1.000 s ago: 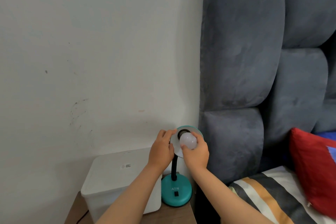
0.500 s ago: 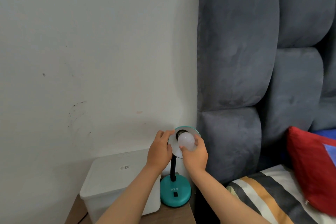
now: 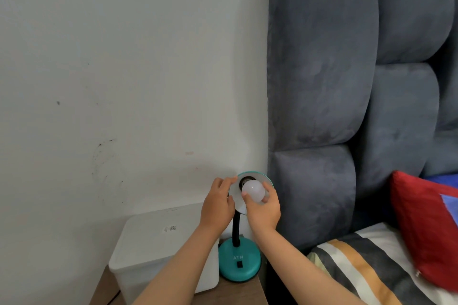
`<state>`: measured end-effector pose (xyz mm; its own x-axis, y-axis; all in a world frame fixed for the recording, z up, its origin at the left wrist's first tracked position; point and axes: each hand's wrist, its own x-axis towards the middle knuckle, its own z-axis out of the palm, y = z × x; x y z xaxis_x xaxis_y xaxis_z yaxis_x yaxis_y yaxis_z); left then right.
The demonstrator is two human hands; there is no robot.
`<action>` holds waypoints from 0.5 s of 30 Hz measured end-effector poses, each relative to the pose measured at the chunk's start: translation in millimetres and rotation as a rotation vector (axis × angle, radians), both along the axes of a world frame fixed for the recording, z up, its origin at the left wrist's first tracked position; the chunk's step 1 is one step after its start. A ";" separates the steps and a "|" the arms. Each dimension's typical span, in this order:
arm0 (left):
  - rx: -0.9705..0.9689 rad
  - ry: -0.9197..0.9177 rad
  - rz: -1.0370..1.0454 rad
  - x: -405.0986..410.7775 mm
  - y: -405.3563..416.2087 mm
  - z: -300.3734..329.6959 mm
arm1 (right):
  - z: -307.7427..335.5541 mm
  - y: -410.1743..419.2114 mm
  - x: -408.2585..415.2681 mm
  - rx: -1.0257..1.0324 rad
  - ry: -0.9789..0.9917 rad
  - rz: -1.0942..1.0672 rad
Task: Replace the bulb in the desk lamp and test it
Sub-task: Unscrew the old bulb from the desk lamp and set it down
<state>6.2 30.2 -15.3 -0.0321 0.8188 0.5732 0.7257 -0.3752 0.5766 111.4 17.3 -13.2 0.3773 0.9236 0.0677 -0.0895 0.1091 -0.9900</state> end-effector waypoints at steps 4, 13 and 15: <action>0.007 -0.001 -0.005 0.3 -0.9 0.4 | -7.3 5.2 -5.2 -0.005 -0.008 0.004; 0.018 0.009 -0.010 0.2 -0.5 -0.4 | -5.3 0.9 6.7 0.039 -0.122 0.029; 0.013 0.007 -0.010 0.2 -0.9 -0.3 | -7.8 1.5 9.6 0.043 -0.134 0.036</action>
